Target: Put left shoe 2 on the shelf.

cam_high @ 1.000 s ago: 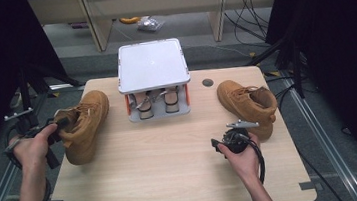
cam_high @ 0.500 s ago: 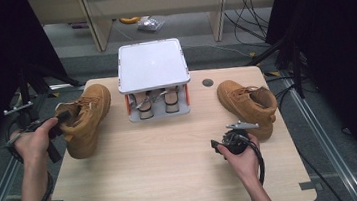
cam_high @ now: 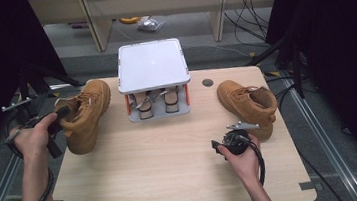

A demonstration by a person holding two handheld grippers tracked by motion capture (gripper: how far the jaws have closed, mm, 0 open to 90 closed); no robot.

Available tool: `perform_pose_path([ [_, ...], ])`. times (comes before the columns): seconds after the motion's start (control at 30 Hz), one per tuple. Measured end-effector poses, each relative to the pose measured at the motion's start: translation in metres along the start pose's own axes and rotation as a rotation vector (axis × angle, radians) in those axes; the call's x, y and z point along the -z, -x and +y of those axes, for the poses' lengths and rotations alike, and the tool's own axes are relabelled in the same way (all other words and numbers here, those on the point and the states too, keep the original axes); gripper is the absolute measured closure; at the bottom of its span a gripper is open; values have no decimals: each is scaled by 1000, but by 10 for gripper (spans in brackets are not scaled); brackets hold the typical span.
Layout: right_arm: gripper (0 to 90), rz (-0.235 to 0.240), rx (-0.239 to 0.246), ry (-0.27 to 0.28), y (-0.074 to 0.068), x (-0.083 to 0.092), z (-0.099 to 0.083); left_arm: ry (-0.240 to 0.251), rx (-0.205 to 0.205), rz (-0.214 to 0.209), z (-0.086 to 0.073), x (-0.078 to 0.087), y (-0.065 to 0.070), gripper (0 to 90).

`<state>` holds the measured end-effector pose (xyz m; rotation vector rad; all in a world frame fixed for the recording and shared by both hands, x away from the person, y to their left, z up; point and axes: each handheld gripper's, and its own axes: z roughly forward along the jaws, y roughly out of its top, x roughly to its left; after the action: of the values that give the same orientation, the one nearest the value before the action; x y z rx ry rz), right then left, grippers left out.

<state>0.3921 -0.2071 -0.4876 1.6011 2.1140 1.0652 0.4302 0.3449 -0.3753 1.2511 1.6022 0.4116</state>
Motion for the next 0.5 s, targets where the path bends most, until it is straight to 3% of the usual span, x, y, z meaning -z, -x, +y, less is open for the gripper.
perform_pose_path([
  [0.5,443,1,6,1,1,1,-1,2,8,-18,7,-5,5,816],
])
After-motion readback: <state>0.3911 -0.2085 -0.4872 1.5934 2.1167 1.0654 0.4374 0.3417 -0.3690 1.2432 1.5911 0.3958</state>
